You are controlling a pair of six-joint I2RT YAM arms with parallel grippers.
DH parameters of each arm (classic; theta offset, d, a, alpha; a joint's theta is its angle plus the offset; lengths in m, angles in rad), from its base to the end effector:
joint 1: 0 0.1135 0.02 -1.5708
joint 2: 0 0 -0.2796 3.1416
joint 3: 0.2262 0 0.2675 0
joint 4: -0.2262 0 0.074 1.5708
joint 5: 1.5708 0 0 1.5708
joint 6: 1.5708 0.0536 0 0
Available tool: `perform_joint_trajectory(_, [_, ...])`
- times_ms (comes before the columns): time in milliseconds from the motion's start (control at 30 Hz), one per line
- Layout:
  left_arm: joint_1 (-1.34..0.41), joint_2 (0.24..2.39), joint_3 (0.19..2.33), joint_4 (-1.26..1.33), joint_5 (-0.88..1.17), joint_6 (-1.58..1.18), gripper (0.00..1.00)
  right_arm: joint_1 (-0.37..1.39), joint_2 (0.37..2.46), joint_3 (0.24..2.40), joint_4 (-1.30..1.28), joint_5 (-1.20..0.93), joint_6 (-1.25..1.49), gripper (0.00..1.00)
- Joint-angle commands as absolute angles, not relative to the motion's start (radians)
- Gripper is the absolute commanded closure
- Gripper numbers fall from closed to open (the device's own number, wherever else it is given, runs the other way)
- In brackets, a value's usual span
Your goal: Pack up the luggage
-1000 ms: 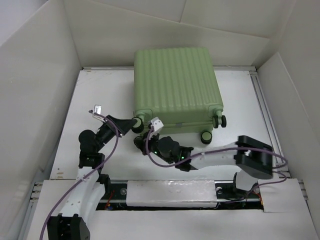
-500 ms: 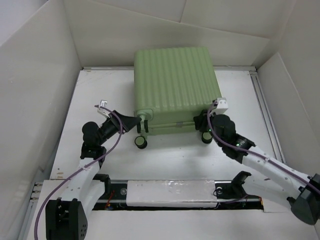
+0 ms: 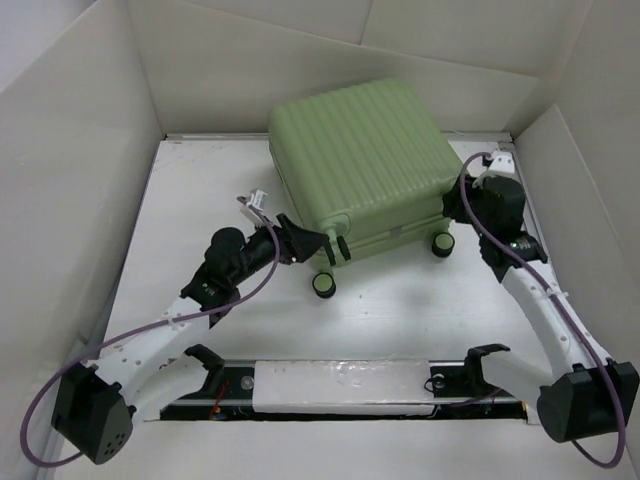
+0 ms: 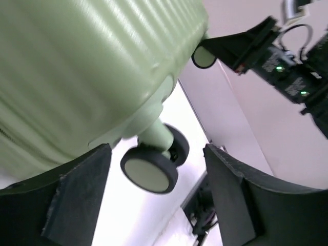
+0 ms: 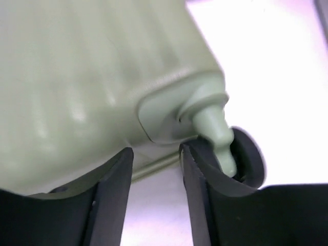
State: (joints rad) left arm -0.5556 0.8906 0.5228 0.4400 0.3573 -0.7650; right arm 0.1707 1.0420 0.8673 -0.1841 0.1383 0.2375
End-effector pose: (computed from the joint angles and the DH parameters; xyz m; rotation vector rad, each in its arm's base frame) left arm 0.1879 -0.1388 0.3021 0.1439 1.6487 -1.3029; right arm 0.2625 0.0377 0.3241 0.1567 1.9221 0.1399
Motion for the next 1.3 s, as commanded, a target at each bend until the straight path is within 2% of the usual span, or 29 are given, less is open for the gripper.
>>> perform_joint_trajectory(0, [-0.613,0.914,0.604,0.394,0.186,-0.703,0.29,0.106,1.019,1.006,-0.179,-0.005,0.127,0.49])
perform_joint_trajectory(100, [-0.667,0.914,0.604,0.374,0.149,-0.687,0.19,0.145,0.921,0.961,-0.229,-0.115,0.149,0.46])
perform_joint_trajectory(133, [-0.681,0.914,0.620,0.350,0.128,-0.678,0.17,0.169,0.876,0.859,-0.203,-0.176,0.166,0.46])
perform_joint_trajectory(233, [-0.738,0.960,0.690,0.243,0.051,-0.644,0.15,0.294,0.714,0.613,-0.040,-0.176,0.261,0.57])
perform_joint_trajectory(267, [-0.770,0.986,0.709,0.215,0.029,-0.632,0.15,0.328,0.695,0.570,0.038,-0.192,0.276,0.71])
perform_joint_trajectory(333, [-0.807,0.997,0.732,0.166,-0.062,-0.632,0.17,0.458,0.695,0.473,0.136,-0.202,0.297,0.84])
perform_joint_trajectory(400, [-0.819,1.025,0.746,0.157,-0.092,-0.646,0.18,0.559,0.783,0.459,0.248,-0.167,0.281,0.96])
perform_joint_trajectory(467, [-0.819,1.041,0.756,0.156,-0.092,-0.655,0.19,0.702,0.856,0.459,0.302,-0.099,0.239,0.96])
perform_joint_trajectory(567, [-0.819,1.075,0.784,0.156,-0.071,-0.655,0.23,0.831,0.994,0.483,0.399,-0.037,0.198,0.76])
perform_joint_trajectory(633, [-0.819,1.089,0.793,0.156,-0.071,-0.655,0.28,0.844,1.067,0.459,0.524,0.009,0.198,0.62])
perform_joint_trajectory(667, [-0.819,1.100,0.793,0.156,-0.071,-0.655,0.30,0.853,1.090,0.443,0.579,0.009,0.209,0.59])
perform_joint_trajectory(700, [-0.819,1.100,0.793,0.167,-0.057,-0.655,0.36,0.853,1.113,0.414,0.631,0.029,0.209,0.57])
perform_joint_trajectory(800, [-0.819,1.118,0.813,0.167,-0.031,-0.655,0.48,0.853,1.213,0.393,0.785,0.067,0.235,0.56])
perform_joint_trajectory(833, [-0.819,1.118,0.813,0.167,-0.031,-0.655,0.57,0.853,1.239,0.393,0.813,0.083,0.235,0.56])
perform_joint_trajectory(867, [-0.819,1.118,0.813,0.176,-0.020,-0.655,0.62,0.862,1.283,0.393,0.862,0.097,0.235,0.56])
perform_joint_trajectory(967, [-0.819,1.118,0.822,0.176,-0.011,-0.655,0.75,0.873,1.337,0.393,0.938,0.159,0.235,0.55])
perform_joint_trajectory(1067, [-0.819,1.118,0.822,0.176,-0.011,-0.655,0.83,0.873,1.351,0.411,0.948,0.187,0.235,0.55])
perform_joint_trajectory(1100, [-0.819,1.109,0.822,0.176,-0.011,-0.655,0.91,0.873,1.376,0.420,0.948,0.199,0.235,0.55])
perform_joint_trajectory(1200, [-0.819,1.109,0.822,0.187,0.011,-0.655,1.00,0.873,1.410,0.449,0.948,0.215,0.222,0.55])
perform_joint_trajectory(1267, [-0.819,1.109,0.822,0.196,0.038,-0.655,1.00,0.882,1.410,0.459,0.957,0.241,0.222,0.55])
